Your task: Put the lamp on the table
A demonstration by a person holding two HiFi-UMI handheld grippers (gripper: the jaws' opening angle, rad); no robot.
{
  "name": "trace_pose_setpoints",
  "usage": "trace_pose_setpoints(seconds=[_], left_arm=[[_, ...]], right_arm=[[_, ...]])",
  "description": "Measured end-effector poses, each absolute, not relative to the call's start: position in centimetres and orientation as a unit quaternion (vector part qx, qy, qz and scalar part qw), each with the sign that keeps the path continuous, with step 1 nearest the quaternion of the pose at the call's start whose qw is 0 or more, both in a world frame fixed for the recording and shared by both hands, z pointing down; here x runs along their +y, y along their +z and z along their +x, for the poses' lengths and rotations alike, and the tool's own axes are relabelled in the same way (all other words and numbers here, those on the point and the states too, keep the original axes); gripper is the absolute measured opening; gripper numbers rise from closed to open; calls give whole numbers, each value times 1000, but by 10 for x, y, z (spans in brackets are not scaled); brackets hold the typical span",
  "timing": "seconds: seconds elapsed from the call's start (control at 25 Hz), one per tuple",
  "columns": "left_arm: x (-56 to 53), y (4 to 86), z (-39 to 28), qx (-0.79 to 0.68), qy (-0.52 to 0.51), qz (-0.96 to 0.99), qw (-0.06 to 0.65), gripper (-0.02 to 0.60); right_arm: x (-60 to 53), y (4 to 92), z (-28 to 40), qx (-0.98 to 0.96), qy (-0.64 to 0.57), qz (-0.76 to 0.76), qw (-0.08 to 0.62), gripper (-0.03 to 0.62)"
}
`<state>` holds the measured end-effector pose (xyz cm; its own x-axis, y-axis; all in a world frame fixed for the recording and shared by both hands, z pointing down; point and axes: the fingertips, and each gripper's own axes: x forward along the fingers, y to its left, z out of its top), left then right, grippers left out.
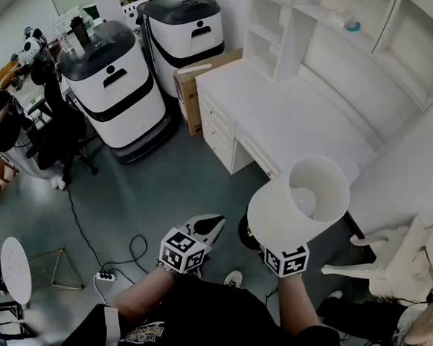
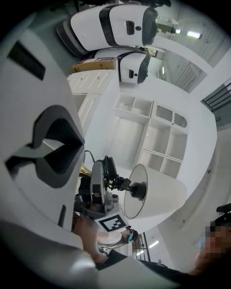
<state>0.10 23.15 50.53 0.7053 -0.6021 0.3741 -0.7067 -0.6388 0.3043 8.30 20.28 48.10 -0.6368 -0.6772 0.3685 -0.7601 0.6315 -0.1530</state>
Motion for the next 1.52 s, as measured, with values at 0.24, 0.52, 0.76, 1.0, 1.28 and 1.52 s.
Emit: trace_pose_setpoints(seconds=[0.24,0.52,0.76,1.0,1.28,1.52], left_arm=[[230,508,1,-365,119,897,219,7],[225,510,-7,-369,122,894,223,8],[219,514,-15,-372,123,892,226,8],[211,515,-27,-374,126,890,229,8],[199,515,-44,-375,125,889,231,8],[185,518,-61,-373,126,889,234,7]], right_arm=[[201,485,80,-893,151,400,139,77],[194,487,74,-894,154,399,134,77],[186,491,68,-893,161,398,133,77],[176,493,57,-893,163,397,135,75],[163,494,42,-891,167,400,135,75],[148,496,30,-887,171,409,131,75]])
